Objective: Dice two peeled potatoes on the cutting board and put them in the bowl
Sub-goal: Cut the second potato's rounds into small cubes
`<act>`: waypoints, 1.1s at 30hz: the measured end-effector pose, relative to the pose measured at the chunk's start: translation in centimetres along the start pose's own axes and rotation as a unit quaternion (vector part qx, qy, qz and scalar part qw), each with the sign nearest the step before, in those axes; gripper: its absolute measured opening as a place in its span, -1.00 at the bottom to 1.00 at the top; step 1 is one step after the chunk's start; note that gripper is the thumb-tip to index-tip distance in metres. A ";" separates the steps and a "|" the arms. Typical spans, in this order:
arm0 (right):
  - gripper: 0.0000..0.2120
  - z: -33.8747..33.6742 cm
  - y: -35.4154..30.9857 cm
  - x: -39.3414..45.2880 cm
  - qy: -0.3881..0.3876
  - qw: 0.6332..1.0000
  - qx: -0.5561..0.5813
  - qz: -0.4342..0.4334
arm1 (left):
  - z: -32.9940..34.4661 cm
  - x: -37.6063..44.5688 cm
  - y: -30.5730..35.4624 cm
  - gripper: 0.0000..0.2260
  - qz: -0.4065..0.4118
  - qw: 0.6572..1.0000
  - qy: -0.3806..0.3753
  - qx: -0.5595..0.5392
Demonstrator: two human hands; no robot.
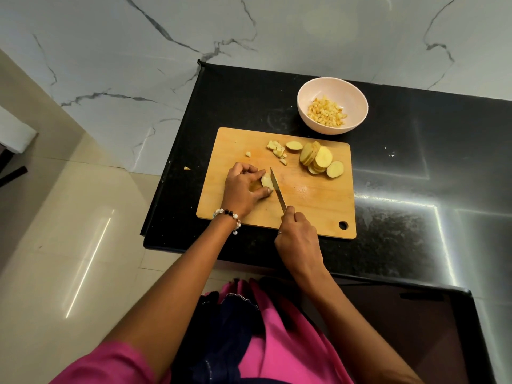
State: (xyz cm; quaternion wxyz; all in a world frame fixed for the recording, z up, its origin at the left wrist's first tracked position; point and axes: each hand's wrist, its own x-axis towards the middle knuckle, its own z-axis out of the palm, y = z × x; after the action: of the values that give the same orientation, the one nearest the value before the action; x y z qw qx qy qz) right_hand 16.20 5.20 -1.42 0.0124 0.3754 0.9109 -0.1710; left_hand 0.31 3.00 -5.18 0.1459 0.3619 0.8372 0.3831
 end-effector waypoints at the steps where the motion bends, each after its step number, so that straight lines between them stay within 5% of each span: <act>1: -0.55 -0.1 -0.1 0.3 0.006 1.000 0.002 0.002 | -0.1 0.0 0.0 -0.52 0.003 1.000 -0.006 -0.001; 33: -0.56 -0.5 -1.2 1.8 -0.014 1.000 0.009 -0.011 | -0.1 -0.2 -0.1 -0.62 -0.004 0.999 0.030 -0.029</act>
State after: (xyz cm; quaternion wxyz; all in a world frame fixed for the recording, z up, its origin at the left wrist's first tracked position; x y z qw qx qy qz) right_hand 14.17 5.79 -0.90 0.0197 0.3631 0.9131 -0.1842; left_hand 0.32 2.80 -5.19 0.1328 0.3424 0.8313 0.4172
